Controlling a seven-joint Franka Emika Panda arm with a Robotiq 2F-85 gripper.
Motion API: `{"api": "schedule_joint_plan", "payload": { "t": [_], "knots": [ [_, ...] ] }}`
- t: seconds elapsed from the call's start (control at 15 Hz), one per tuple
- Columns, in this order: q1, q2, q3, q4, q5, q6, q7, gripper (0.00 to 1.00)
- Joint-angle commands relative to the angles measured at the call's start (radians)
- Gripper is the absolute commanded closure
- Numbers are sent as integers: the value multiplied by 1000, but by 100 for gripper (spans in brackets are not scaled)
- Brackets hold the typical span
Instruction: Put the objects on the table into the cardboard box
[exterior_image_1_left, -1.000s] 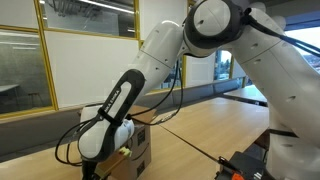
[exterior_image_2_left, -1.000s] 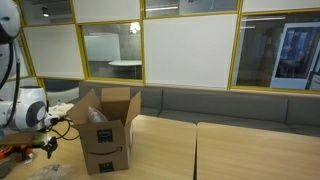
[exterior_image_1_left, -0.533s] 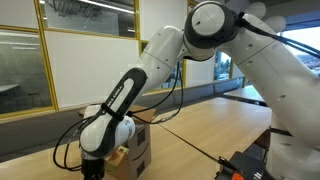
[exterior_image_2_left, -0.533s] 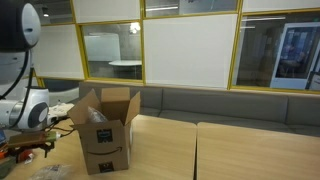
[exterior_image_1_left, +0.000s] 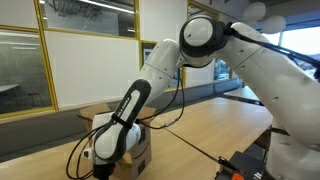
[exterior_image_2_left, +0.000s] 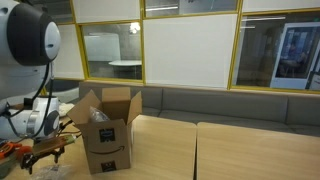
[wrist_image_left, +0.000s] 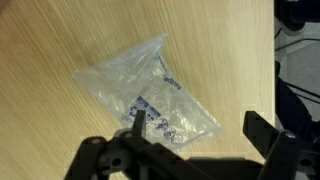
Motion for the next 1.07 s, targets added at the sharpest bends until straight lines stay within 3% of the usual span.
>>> {"api": "schedule_joint_plan", "payload": {
  "t": [0.0, 0.53, 0.8, 1.0],
  "knots": [
    [70, 68, -76, 52, -82, 75, 73, 0],
    [226, 135, -259, 130, -162, 224, 308, 0],
    [272, 144, -310, 133, -186, 232, 366, 0],
    [274, 141, -307, 124, -197, 218, 365, 0]
  ]
}}
